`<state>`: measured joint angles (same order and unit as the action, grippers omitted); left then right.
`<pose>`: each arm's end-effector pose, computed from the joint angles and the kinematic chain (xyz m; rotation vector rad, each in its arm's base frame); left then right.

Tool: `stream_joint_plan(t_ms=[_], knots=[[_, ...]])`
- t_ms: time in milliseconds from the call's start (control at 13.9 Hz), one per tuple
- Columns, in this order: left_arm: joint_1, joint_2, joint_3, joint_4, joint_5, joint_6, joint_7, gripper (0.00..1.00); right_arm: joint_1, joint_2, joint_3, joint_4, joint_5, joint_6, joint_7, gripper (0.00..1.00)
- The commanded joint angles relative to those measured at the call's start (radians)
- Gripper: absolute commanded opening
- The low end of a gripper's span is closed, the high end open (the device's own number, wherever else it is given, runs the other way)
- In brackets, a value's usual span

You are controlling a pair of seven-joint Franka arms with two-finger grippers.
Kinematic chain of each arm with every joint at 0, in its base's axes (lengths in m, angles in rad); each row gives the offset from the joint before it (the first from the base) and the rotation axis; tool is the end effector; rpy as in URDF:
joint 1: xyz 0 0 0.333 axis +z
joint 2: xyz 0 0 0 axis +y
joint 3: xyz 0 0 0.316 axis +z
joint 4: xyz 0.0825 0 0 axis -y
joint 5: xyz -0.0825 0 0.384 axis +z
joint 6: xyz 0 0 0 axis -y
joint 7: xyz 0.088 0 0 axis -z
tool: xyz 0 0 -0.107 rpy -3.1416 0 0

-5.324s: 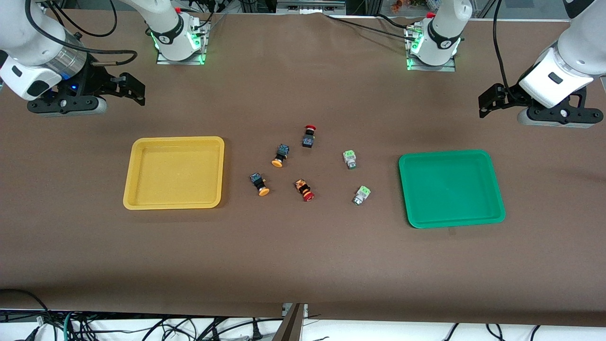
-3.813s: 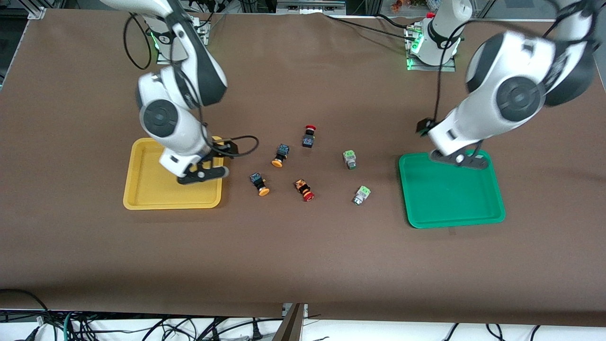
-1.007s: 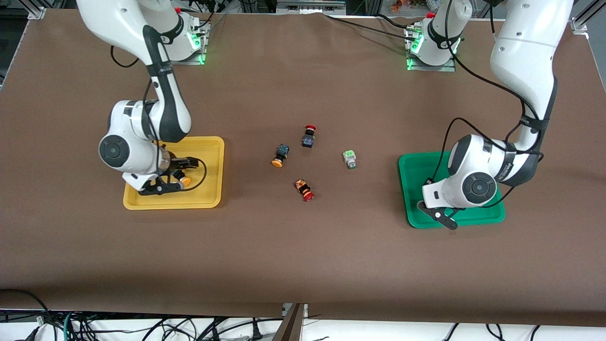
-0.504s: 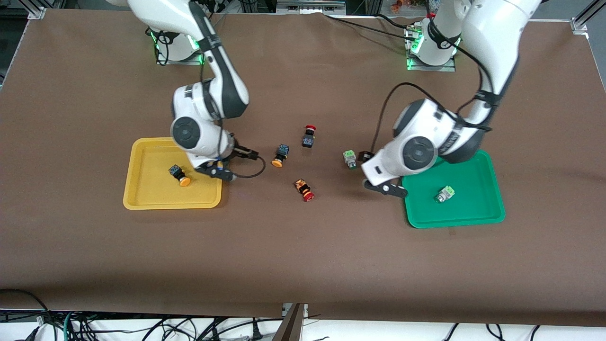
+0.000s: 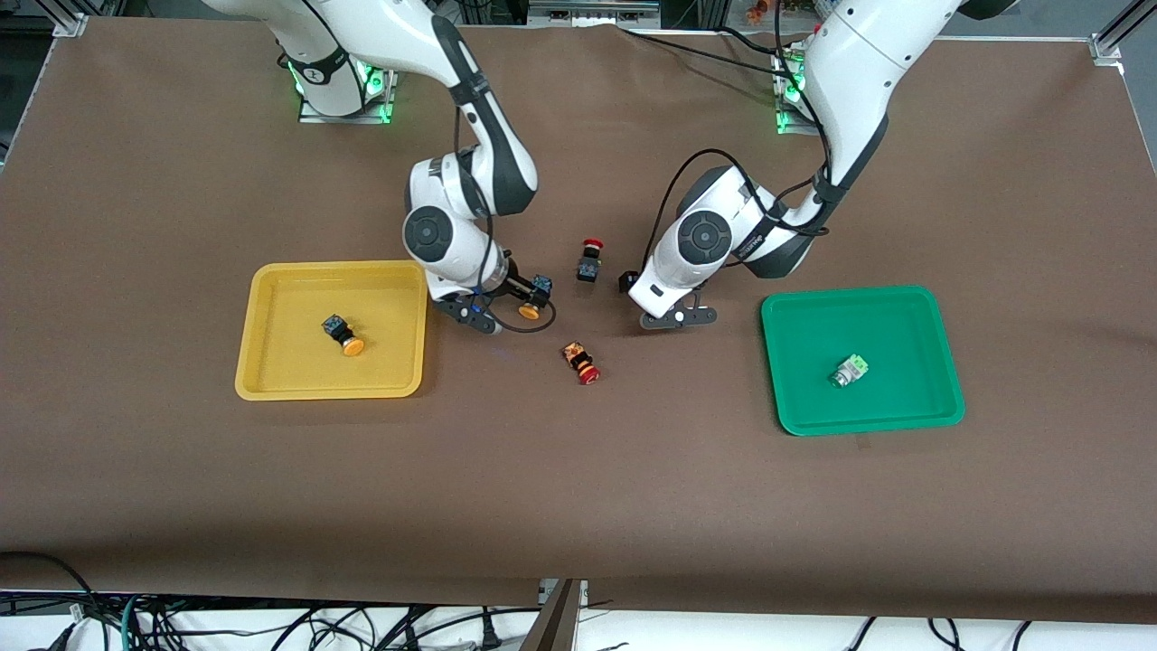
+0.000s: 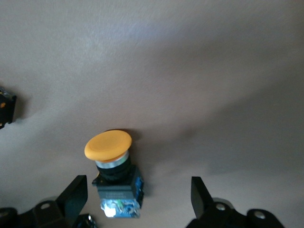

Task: Place green and yellow buttons in trays
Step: 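Grasp a second yellow button with the right gripper while the left grasps green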

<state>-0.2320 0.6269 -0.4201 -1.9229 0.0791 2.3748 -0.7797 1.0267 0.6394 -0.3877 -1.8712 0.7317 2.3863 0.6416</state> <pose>0.4903 -0.3653 0.1774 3.0481 0.1894 -0.3314 0.4957 0.3895 0.1856 -2.8574 0.7160 0.2574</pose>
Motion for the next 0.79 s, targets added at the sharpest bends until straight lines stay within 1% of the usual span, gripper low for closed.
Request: stream_joint_plan(t_ms=[0, 72, 216, 288, 360, 432, 504, 576, 647, 719], knots=[[-0.003, -0.001, 0.007, -0.002, 0.045, 0.007, -0.018, 0.54, 0.058, 0.029, -0.014, -0.003, 0.038, 0.062, 0.016, 0.85], [0.000, 0.001, 0.010, -0.001, 0.063, 0.007, -0.013, 0.50, 0.058, 0.029, -0.014, -0.002, 0.038, 0.063, 0.012, 0.74], [0.005, 0.004, 0.017, 0.005, 0.117, 0.010, -0.013, 0.50, 0.055, 0.028, -0.017, -0.002, 0.037, 0.059, -0.011, 0.45], [0.005, 0.011, 0.021, 0.008, 0.132, 0.014, -0.013, 0.45, 0.050, 0.022, -0.019, 0.000, 0.028, 0.056, -0.016, 0.30], [0.005, 0.011, 0.023, 0.008, 0.137, 0.015, -0.013, 0.31, 0.050, 0.017, -0.023, 0.000, 0.022, 0.050, -0.016, 0.18], [0.008, 0.008, 0.023, 0.013, 0.139, 0.015, -0.010, 0.10, 0.052, 0.011, -0.034, 0.000, 0.017, 0.021, -0.028, 0.09], [0.010, -0.002, 0.023, 0.018, 0.139, 0.003, -0.012, 0.01, 0.052, 0.000, -0.064, 0.001, 0.009, -0.022, -0.057, 0.08], [0.013, -0.034, 0.024, 0.021, 0.139, -0.015, -0.012, 0.02, 0.052, -0.010, -0.104, 0.003, -0.018, -0.077, -0.103, 0.08], [0.031, -0.064, 0.027, 0.033, 0.142, -0.078, -0.001, 0.02, 0.052, -0.027, -0.149, 0.004, -0.053, -0.132, -0.162, 0.08], [0.055, -0.091, 0.027, 0.063, 0.159, -0.171, 0.055, 0.01, 0.052, -0.035, -0.207, 0.012, -0.081, -0.197, -0.228, 0.08]])
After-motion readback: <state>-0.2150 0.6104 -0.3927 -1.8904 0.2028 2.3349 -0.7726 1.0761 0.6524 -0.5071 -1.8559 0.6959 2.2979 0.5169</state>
